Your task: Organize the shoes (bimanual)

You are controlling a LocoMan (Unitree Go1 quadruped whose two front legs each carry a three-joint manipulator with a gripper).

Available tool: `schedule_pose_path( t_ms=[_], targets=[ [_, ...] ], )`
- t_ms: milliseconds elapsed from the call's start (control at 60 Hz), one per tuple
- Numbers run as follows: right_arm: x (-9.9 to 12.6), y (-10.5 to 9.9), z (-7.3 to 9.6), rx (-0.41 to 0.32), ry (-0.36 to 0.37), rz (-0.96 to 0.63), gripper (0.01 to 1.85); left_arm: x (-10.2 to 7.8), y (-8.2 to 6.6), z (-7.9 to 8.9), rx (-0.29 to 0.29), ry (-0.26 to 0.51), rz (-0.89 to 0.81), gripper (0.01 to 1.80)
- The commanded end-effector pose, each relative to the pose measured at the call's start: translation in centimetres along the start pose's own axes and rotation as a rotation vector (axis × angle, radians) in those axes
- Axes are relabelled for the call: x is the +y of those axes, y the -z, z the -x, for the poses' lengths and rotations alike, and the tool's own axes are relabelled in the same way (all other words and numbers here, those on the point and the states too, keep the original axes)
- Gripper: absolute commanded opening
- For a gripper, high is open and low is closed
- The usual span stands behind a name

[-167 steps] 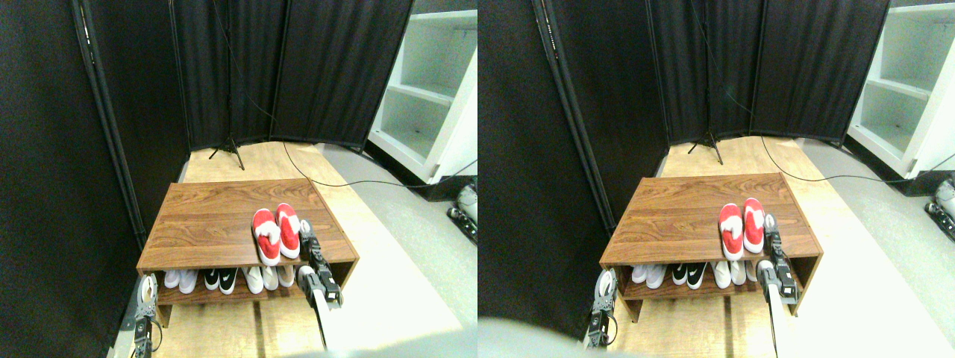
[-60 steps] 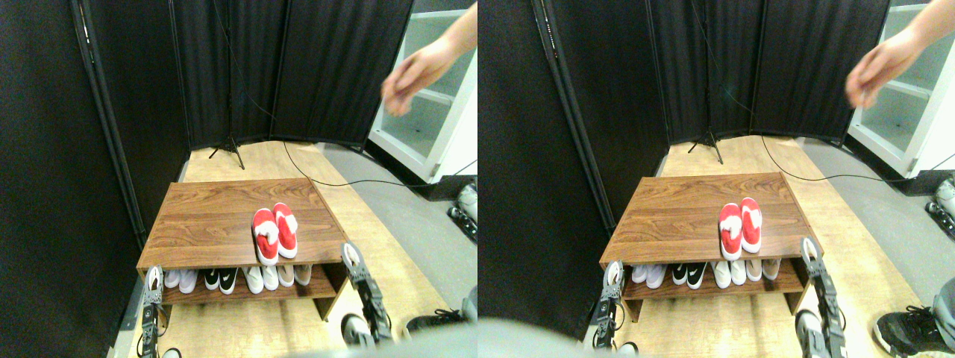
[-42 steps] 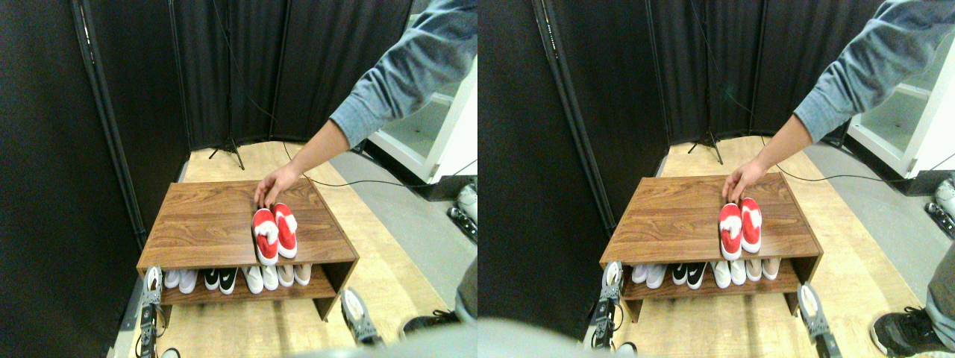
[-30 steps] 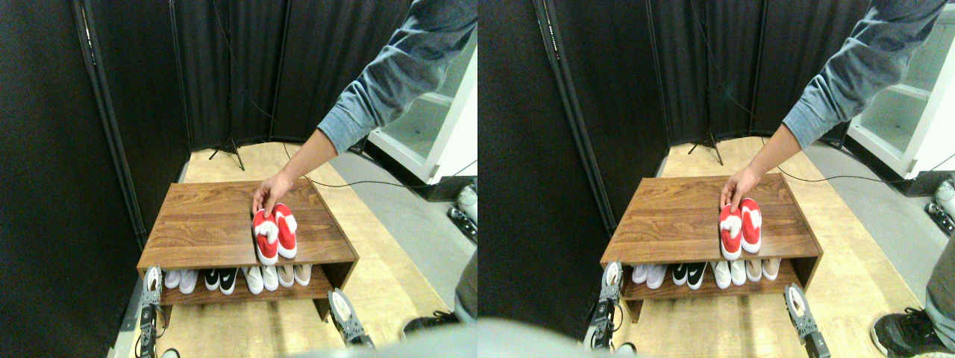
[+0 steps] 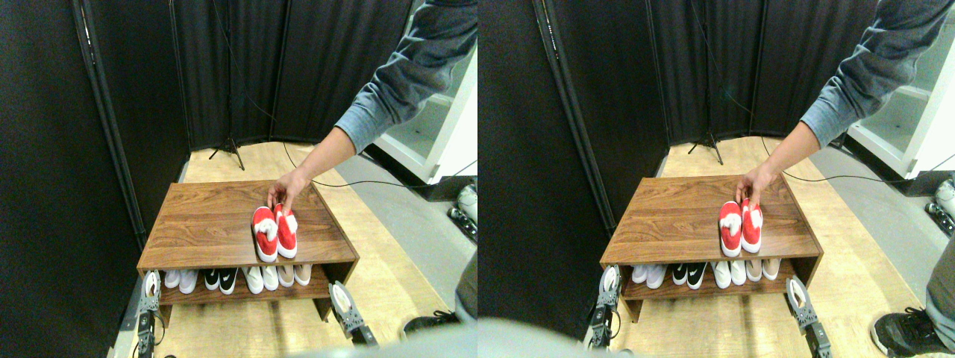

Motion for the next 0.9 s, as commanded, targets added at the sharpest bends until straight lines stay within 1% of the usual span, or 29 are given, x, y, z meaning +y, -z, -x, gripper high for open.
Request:
schedule_pose_path(
  t_ms=[17,83,183,200,300,333,433,467,517,600,767,817,867,900],
  targets=[
    [1.0,-0.5,-0.2,-0.019,-0.040,0.022,0.01,-1.0,0.2,0.4,0.014,0.038,0.014,0.04],
    [1.1,-0.5,-0.3,-0.024,-0.037,0.018,0.01,-1.0,0.2,0.7,0.012,0.036,0.011,0.05],
    [1.0,-0.5,-0.5,-0.025,-0.053,0.035,0.01,-1.2,0.6,1.2,0.019,0.030,0.014,0.05],
    [1.0,-0.5,-0.6,-0.035,-0.053,0.041,0.01,-1.1,0.7,1.5,0.030,0.021,0.025,0.05],
    [1.1,-0.5,-0.9,-0.065,-0.052,0.042,0.01,-1.1,1.1,2.0,0.028,0.003,0.037,0.05],
    [1.0,-0.6,-1.0,-0.070,-0.057,0.057,0.01,-1.0,1.2,2.2,0.019,-0.005,0.040,0.05],
    [1.1,-0.6,-1.4,-0.078,-0.074,0.055,0.01,-0.9,1.3,2.2,0.027,-0.012,0.047,0.06],
    [1.2,-0.7,-1.6,-0.086,-0.082,0.035,0.01,-0.9,1.4,2.1,0.040,-0.012,0.046,0.07],
    [1.3,-0.8,-2.0,-0.107,-0.083,0.072,0.01,-1.1,1.6,2.0,0.042,-0.020,0.058,0.07],
    [1.4,-0.9,-2.3,-0.109,-0.084,0.068,0.01,-1.2,1.9,2.0,0.053,-0.027,0.072,0.06],
    [1.8,-1.1,-2.4,-0.092,-0.094,0.044,0.01,-1.1,2.1,1.7,0.046,-0.035,0.077,0.04],
    [1.9,-1.0,-2.3,-0.097,-0.085,0.035,0.01,-1.0,2.1,1.7,0.050,-0.036,0.075,0.05],
    [2.1,-1.0,-2.2,-0.084,-0.084,-0.002,0.01,-1.0,2.2,1.6,0.049,-0.038,0.074,0.06],
    [2.2,-0.9,-2.1,-0.090,-0.081,-0.017,0.01,-1.0,2.2,1.6,0.048,-0.037,0.072,0.06]
  ],
)
